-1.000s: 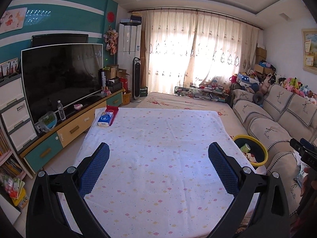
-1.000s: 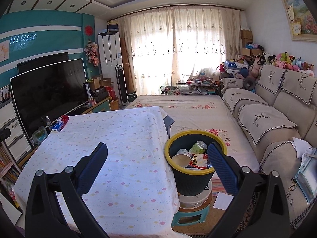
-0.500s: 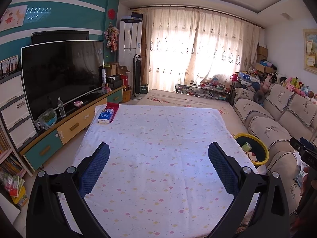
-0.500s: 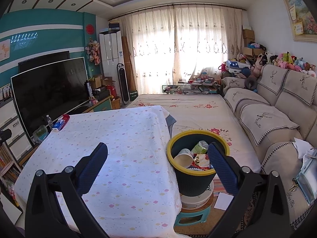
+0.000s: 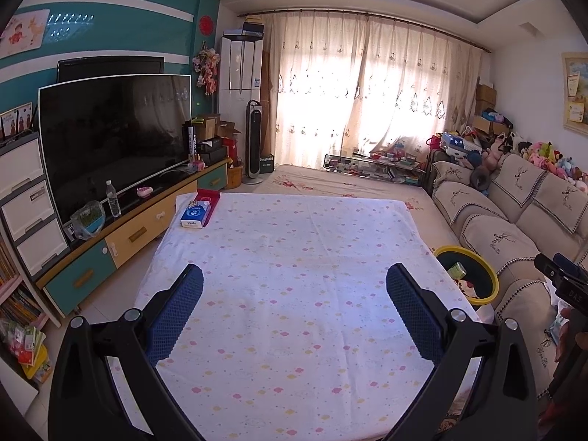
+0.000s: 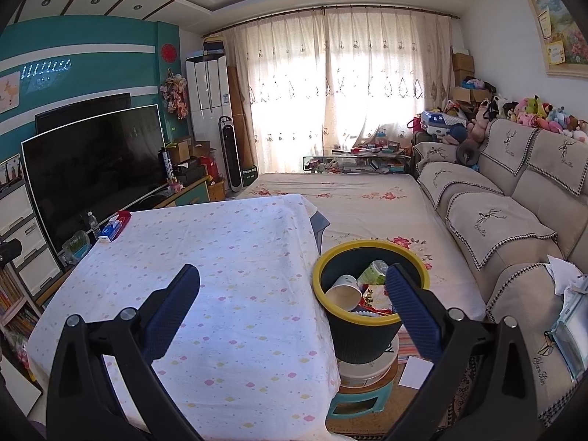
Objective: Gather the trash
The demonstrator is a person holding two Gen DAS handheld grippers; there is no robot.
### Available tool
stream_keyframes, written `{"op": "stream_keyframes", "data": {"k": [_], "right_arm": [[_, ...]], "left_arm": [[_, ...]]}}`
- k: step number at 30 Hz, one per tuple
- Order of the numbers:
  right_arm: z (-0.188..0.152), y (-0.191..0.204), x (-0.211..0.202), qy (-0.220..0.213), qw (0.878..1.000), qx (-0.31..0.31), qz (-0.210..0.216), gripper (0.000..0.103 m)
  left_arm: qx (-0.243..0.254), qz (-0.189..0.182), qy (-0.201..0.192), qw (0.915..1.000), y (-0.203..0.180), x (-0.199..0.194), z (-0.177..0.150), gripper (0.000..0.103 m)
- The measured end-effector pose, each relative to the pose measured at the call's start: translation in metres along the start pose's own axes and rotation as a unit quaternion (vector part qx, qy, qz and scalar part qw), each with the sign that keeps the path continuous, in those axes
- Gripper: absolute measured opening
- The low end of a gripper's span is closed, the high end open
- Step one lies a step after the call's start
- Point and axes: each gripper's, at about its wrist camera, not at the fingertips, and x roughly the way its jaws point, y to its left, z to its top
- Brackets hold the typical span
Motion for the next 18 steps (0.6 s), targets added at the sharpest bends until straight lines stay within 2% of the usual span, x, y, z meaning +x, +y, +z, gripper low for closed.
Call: {"op": "stream_keyframes", "data": {"k": [18], "right_arm": [[-0.0033, 0.0025, 0.0058, 0.004, 1.0, -0.001, 0.003, 0.096]], "left_arm": [[-0.004, 0.001, 0.003, 1.0, 0.0008, 0.0034, -0.0065, 0.098]]}}
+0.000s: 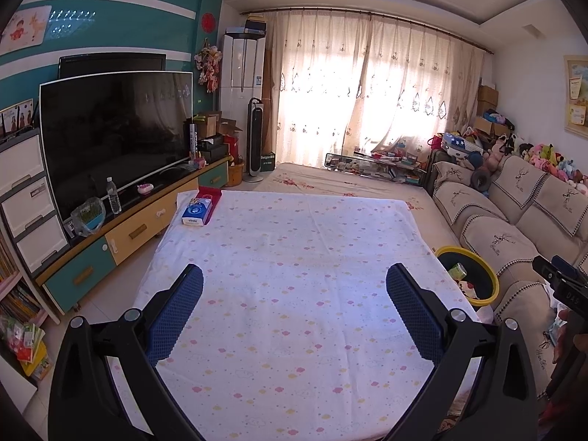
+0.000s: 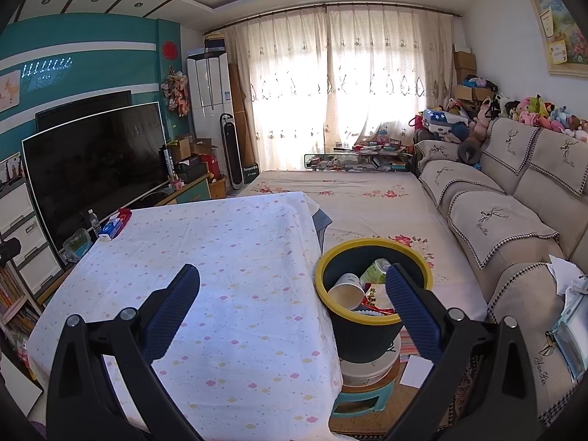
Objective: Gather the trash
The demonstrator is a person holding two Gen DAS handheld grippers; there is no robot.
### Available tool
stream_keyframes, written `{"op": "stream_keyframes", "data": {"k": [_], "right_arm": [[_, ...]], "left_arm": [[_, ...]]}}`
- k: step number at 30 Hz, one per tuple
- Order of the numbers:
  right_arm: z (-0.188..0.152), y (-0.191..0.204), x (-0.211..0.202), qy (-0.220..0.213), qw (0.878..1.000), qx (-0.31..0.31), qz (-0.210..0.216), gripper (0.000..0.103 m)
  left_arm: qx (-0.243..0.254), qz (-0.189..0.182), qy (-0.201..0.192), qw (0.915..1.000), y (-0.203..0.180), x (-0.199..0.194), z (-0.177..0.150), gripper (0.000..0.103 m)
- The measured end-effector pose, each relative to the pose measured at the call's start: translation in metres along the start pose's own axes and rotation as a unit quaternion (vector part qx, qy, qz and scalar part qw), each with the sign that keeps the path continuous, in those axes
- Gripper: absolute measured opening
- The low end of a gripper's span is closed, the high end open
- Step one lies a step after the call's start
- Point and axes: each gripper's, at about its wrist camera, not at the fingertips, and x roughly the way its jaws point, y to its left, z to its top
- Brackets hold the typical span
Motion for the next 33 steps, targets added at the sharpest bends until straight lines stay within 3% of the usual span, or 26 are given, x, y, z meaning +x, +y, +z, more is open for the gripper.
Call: {"op": "stream_keyframes", "data": {"k": [33], "right_arm": [[-0.004, -0.004, 0.009, 0.01, 1.0, 0.001, 0.004, 0.096]], "left_arm": [[-0.003, 0.0, 0.009, 1.0, 0.002, 0.009, -0.009, 0.098]]}}
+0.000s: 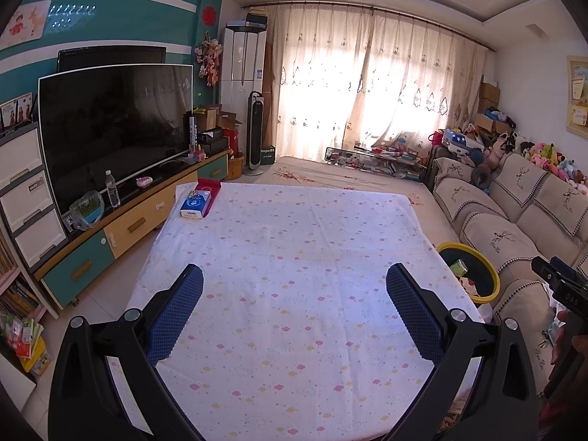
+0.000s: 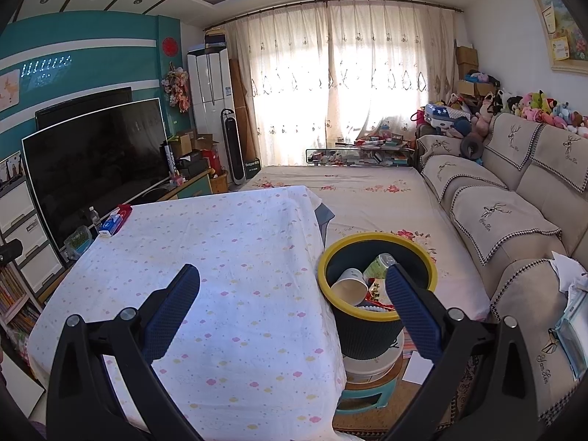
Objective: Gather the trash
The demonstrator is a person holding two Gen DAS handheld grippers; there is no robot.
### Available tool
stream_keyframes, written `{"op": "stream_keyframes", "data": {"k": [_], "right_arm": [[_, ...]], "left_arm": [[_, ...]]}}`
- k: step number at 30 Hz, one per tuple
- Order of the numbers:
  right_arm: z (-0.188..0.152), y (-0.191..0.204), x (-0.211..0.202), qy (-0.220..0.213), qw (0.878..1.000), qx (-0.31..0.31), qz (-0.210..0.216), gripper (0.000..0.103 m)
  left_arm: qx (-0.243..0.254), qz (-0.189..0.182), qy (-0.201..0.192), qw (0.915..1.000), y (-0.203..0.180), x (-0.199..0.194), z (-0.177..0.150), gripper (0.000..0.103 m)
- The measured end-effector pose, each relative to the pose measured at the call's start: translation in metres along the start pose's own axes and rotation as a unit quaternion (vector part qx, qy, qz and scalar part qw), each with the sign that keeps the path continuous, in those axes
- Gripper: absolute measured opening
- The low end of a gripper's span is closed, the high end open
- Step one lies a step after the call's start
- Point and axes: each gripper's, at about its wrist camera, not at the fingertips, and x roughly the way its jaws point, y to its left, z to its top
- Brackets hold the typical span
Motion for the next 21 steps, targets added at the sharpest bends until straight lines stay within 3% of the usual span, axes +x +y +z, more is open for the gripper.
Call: {"op": "stream_keyframes", "data": {"k": [21], "right_arm": [[-0.0003, 0.0001, 0.0005, 0.001, 1.0, 0.0, 0.0, 0.096]], "left_arm": [[0.0, 0.0, 0.004, 1.0, -0.0061, 0.0048, -0.0076, 0.098]]}}
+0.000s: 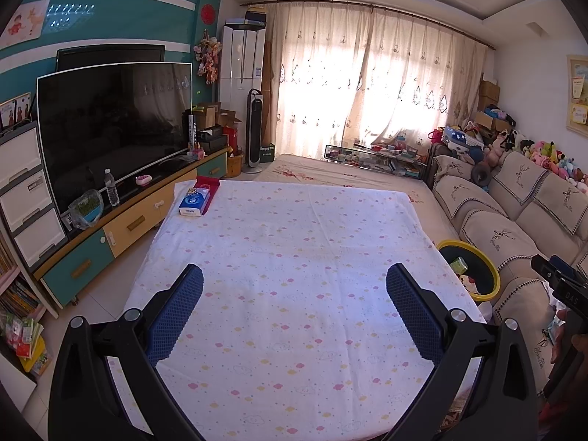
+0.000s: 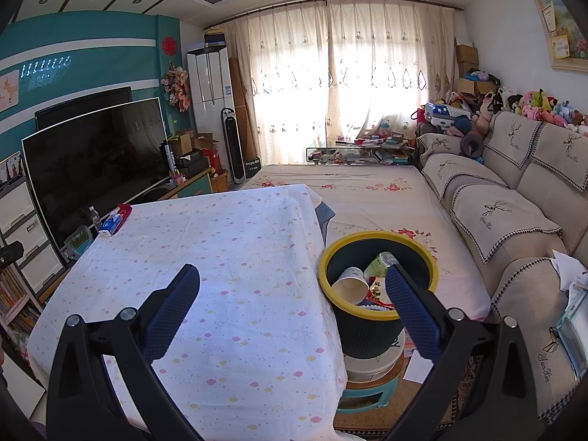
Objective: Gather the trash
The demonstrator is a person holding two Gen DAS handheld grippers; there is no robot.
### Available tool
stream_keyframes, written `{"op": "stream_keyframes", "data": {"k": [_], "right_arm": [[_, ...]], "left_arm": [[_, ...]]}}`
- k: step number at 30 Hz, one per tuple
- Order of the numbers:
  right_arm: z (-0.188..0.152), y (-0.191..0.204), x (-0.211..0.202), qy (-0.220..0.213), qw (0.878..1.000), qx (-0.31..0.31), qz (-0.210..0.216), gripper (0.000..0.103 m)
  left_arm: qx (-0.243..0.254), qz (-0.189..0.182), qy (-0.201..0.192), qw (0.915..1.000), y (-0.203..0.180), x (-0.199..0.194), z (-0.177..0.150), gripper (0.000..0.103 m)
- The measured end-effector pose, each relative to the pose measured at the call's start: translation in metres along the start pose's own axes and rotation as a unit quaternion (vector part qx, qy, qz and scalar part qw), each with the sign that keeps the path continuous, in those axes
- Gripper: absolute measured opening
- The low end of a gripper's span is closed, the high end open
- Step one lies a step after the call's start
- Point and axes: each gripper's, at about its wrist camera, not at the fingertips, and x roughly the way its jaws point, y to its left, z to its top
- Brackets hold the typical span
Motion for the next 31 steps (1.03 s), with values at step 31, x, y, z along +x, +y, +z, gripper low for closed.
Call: {"op": "stream_keyframes", "data": {"k": [31], "right_arm": [[0.02, 0.037, 0.078, 0.034, 0.999, -0.03, 0.024, 0.096]], "left_arm": [[0.002, 0.018, 0.055, 0.9983, 0.021, 0.108, 0.014, 0.098]]}}
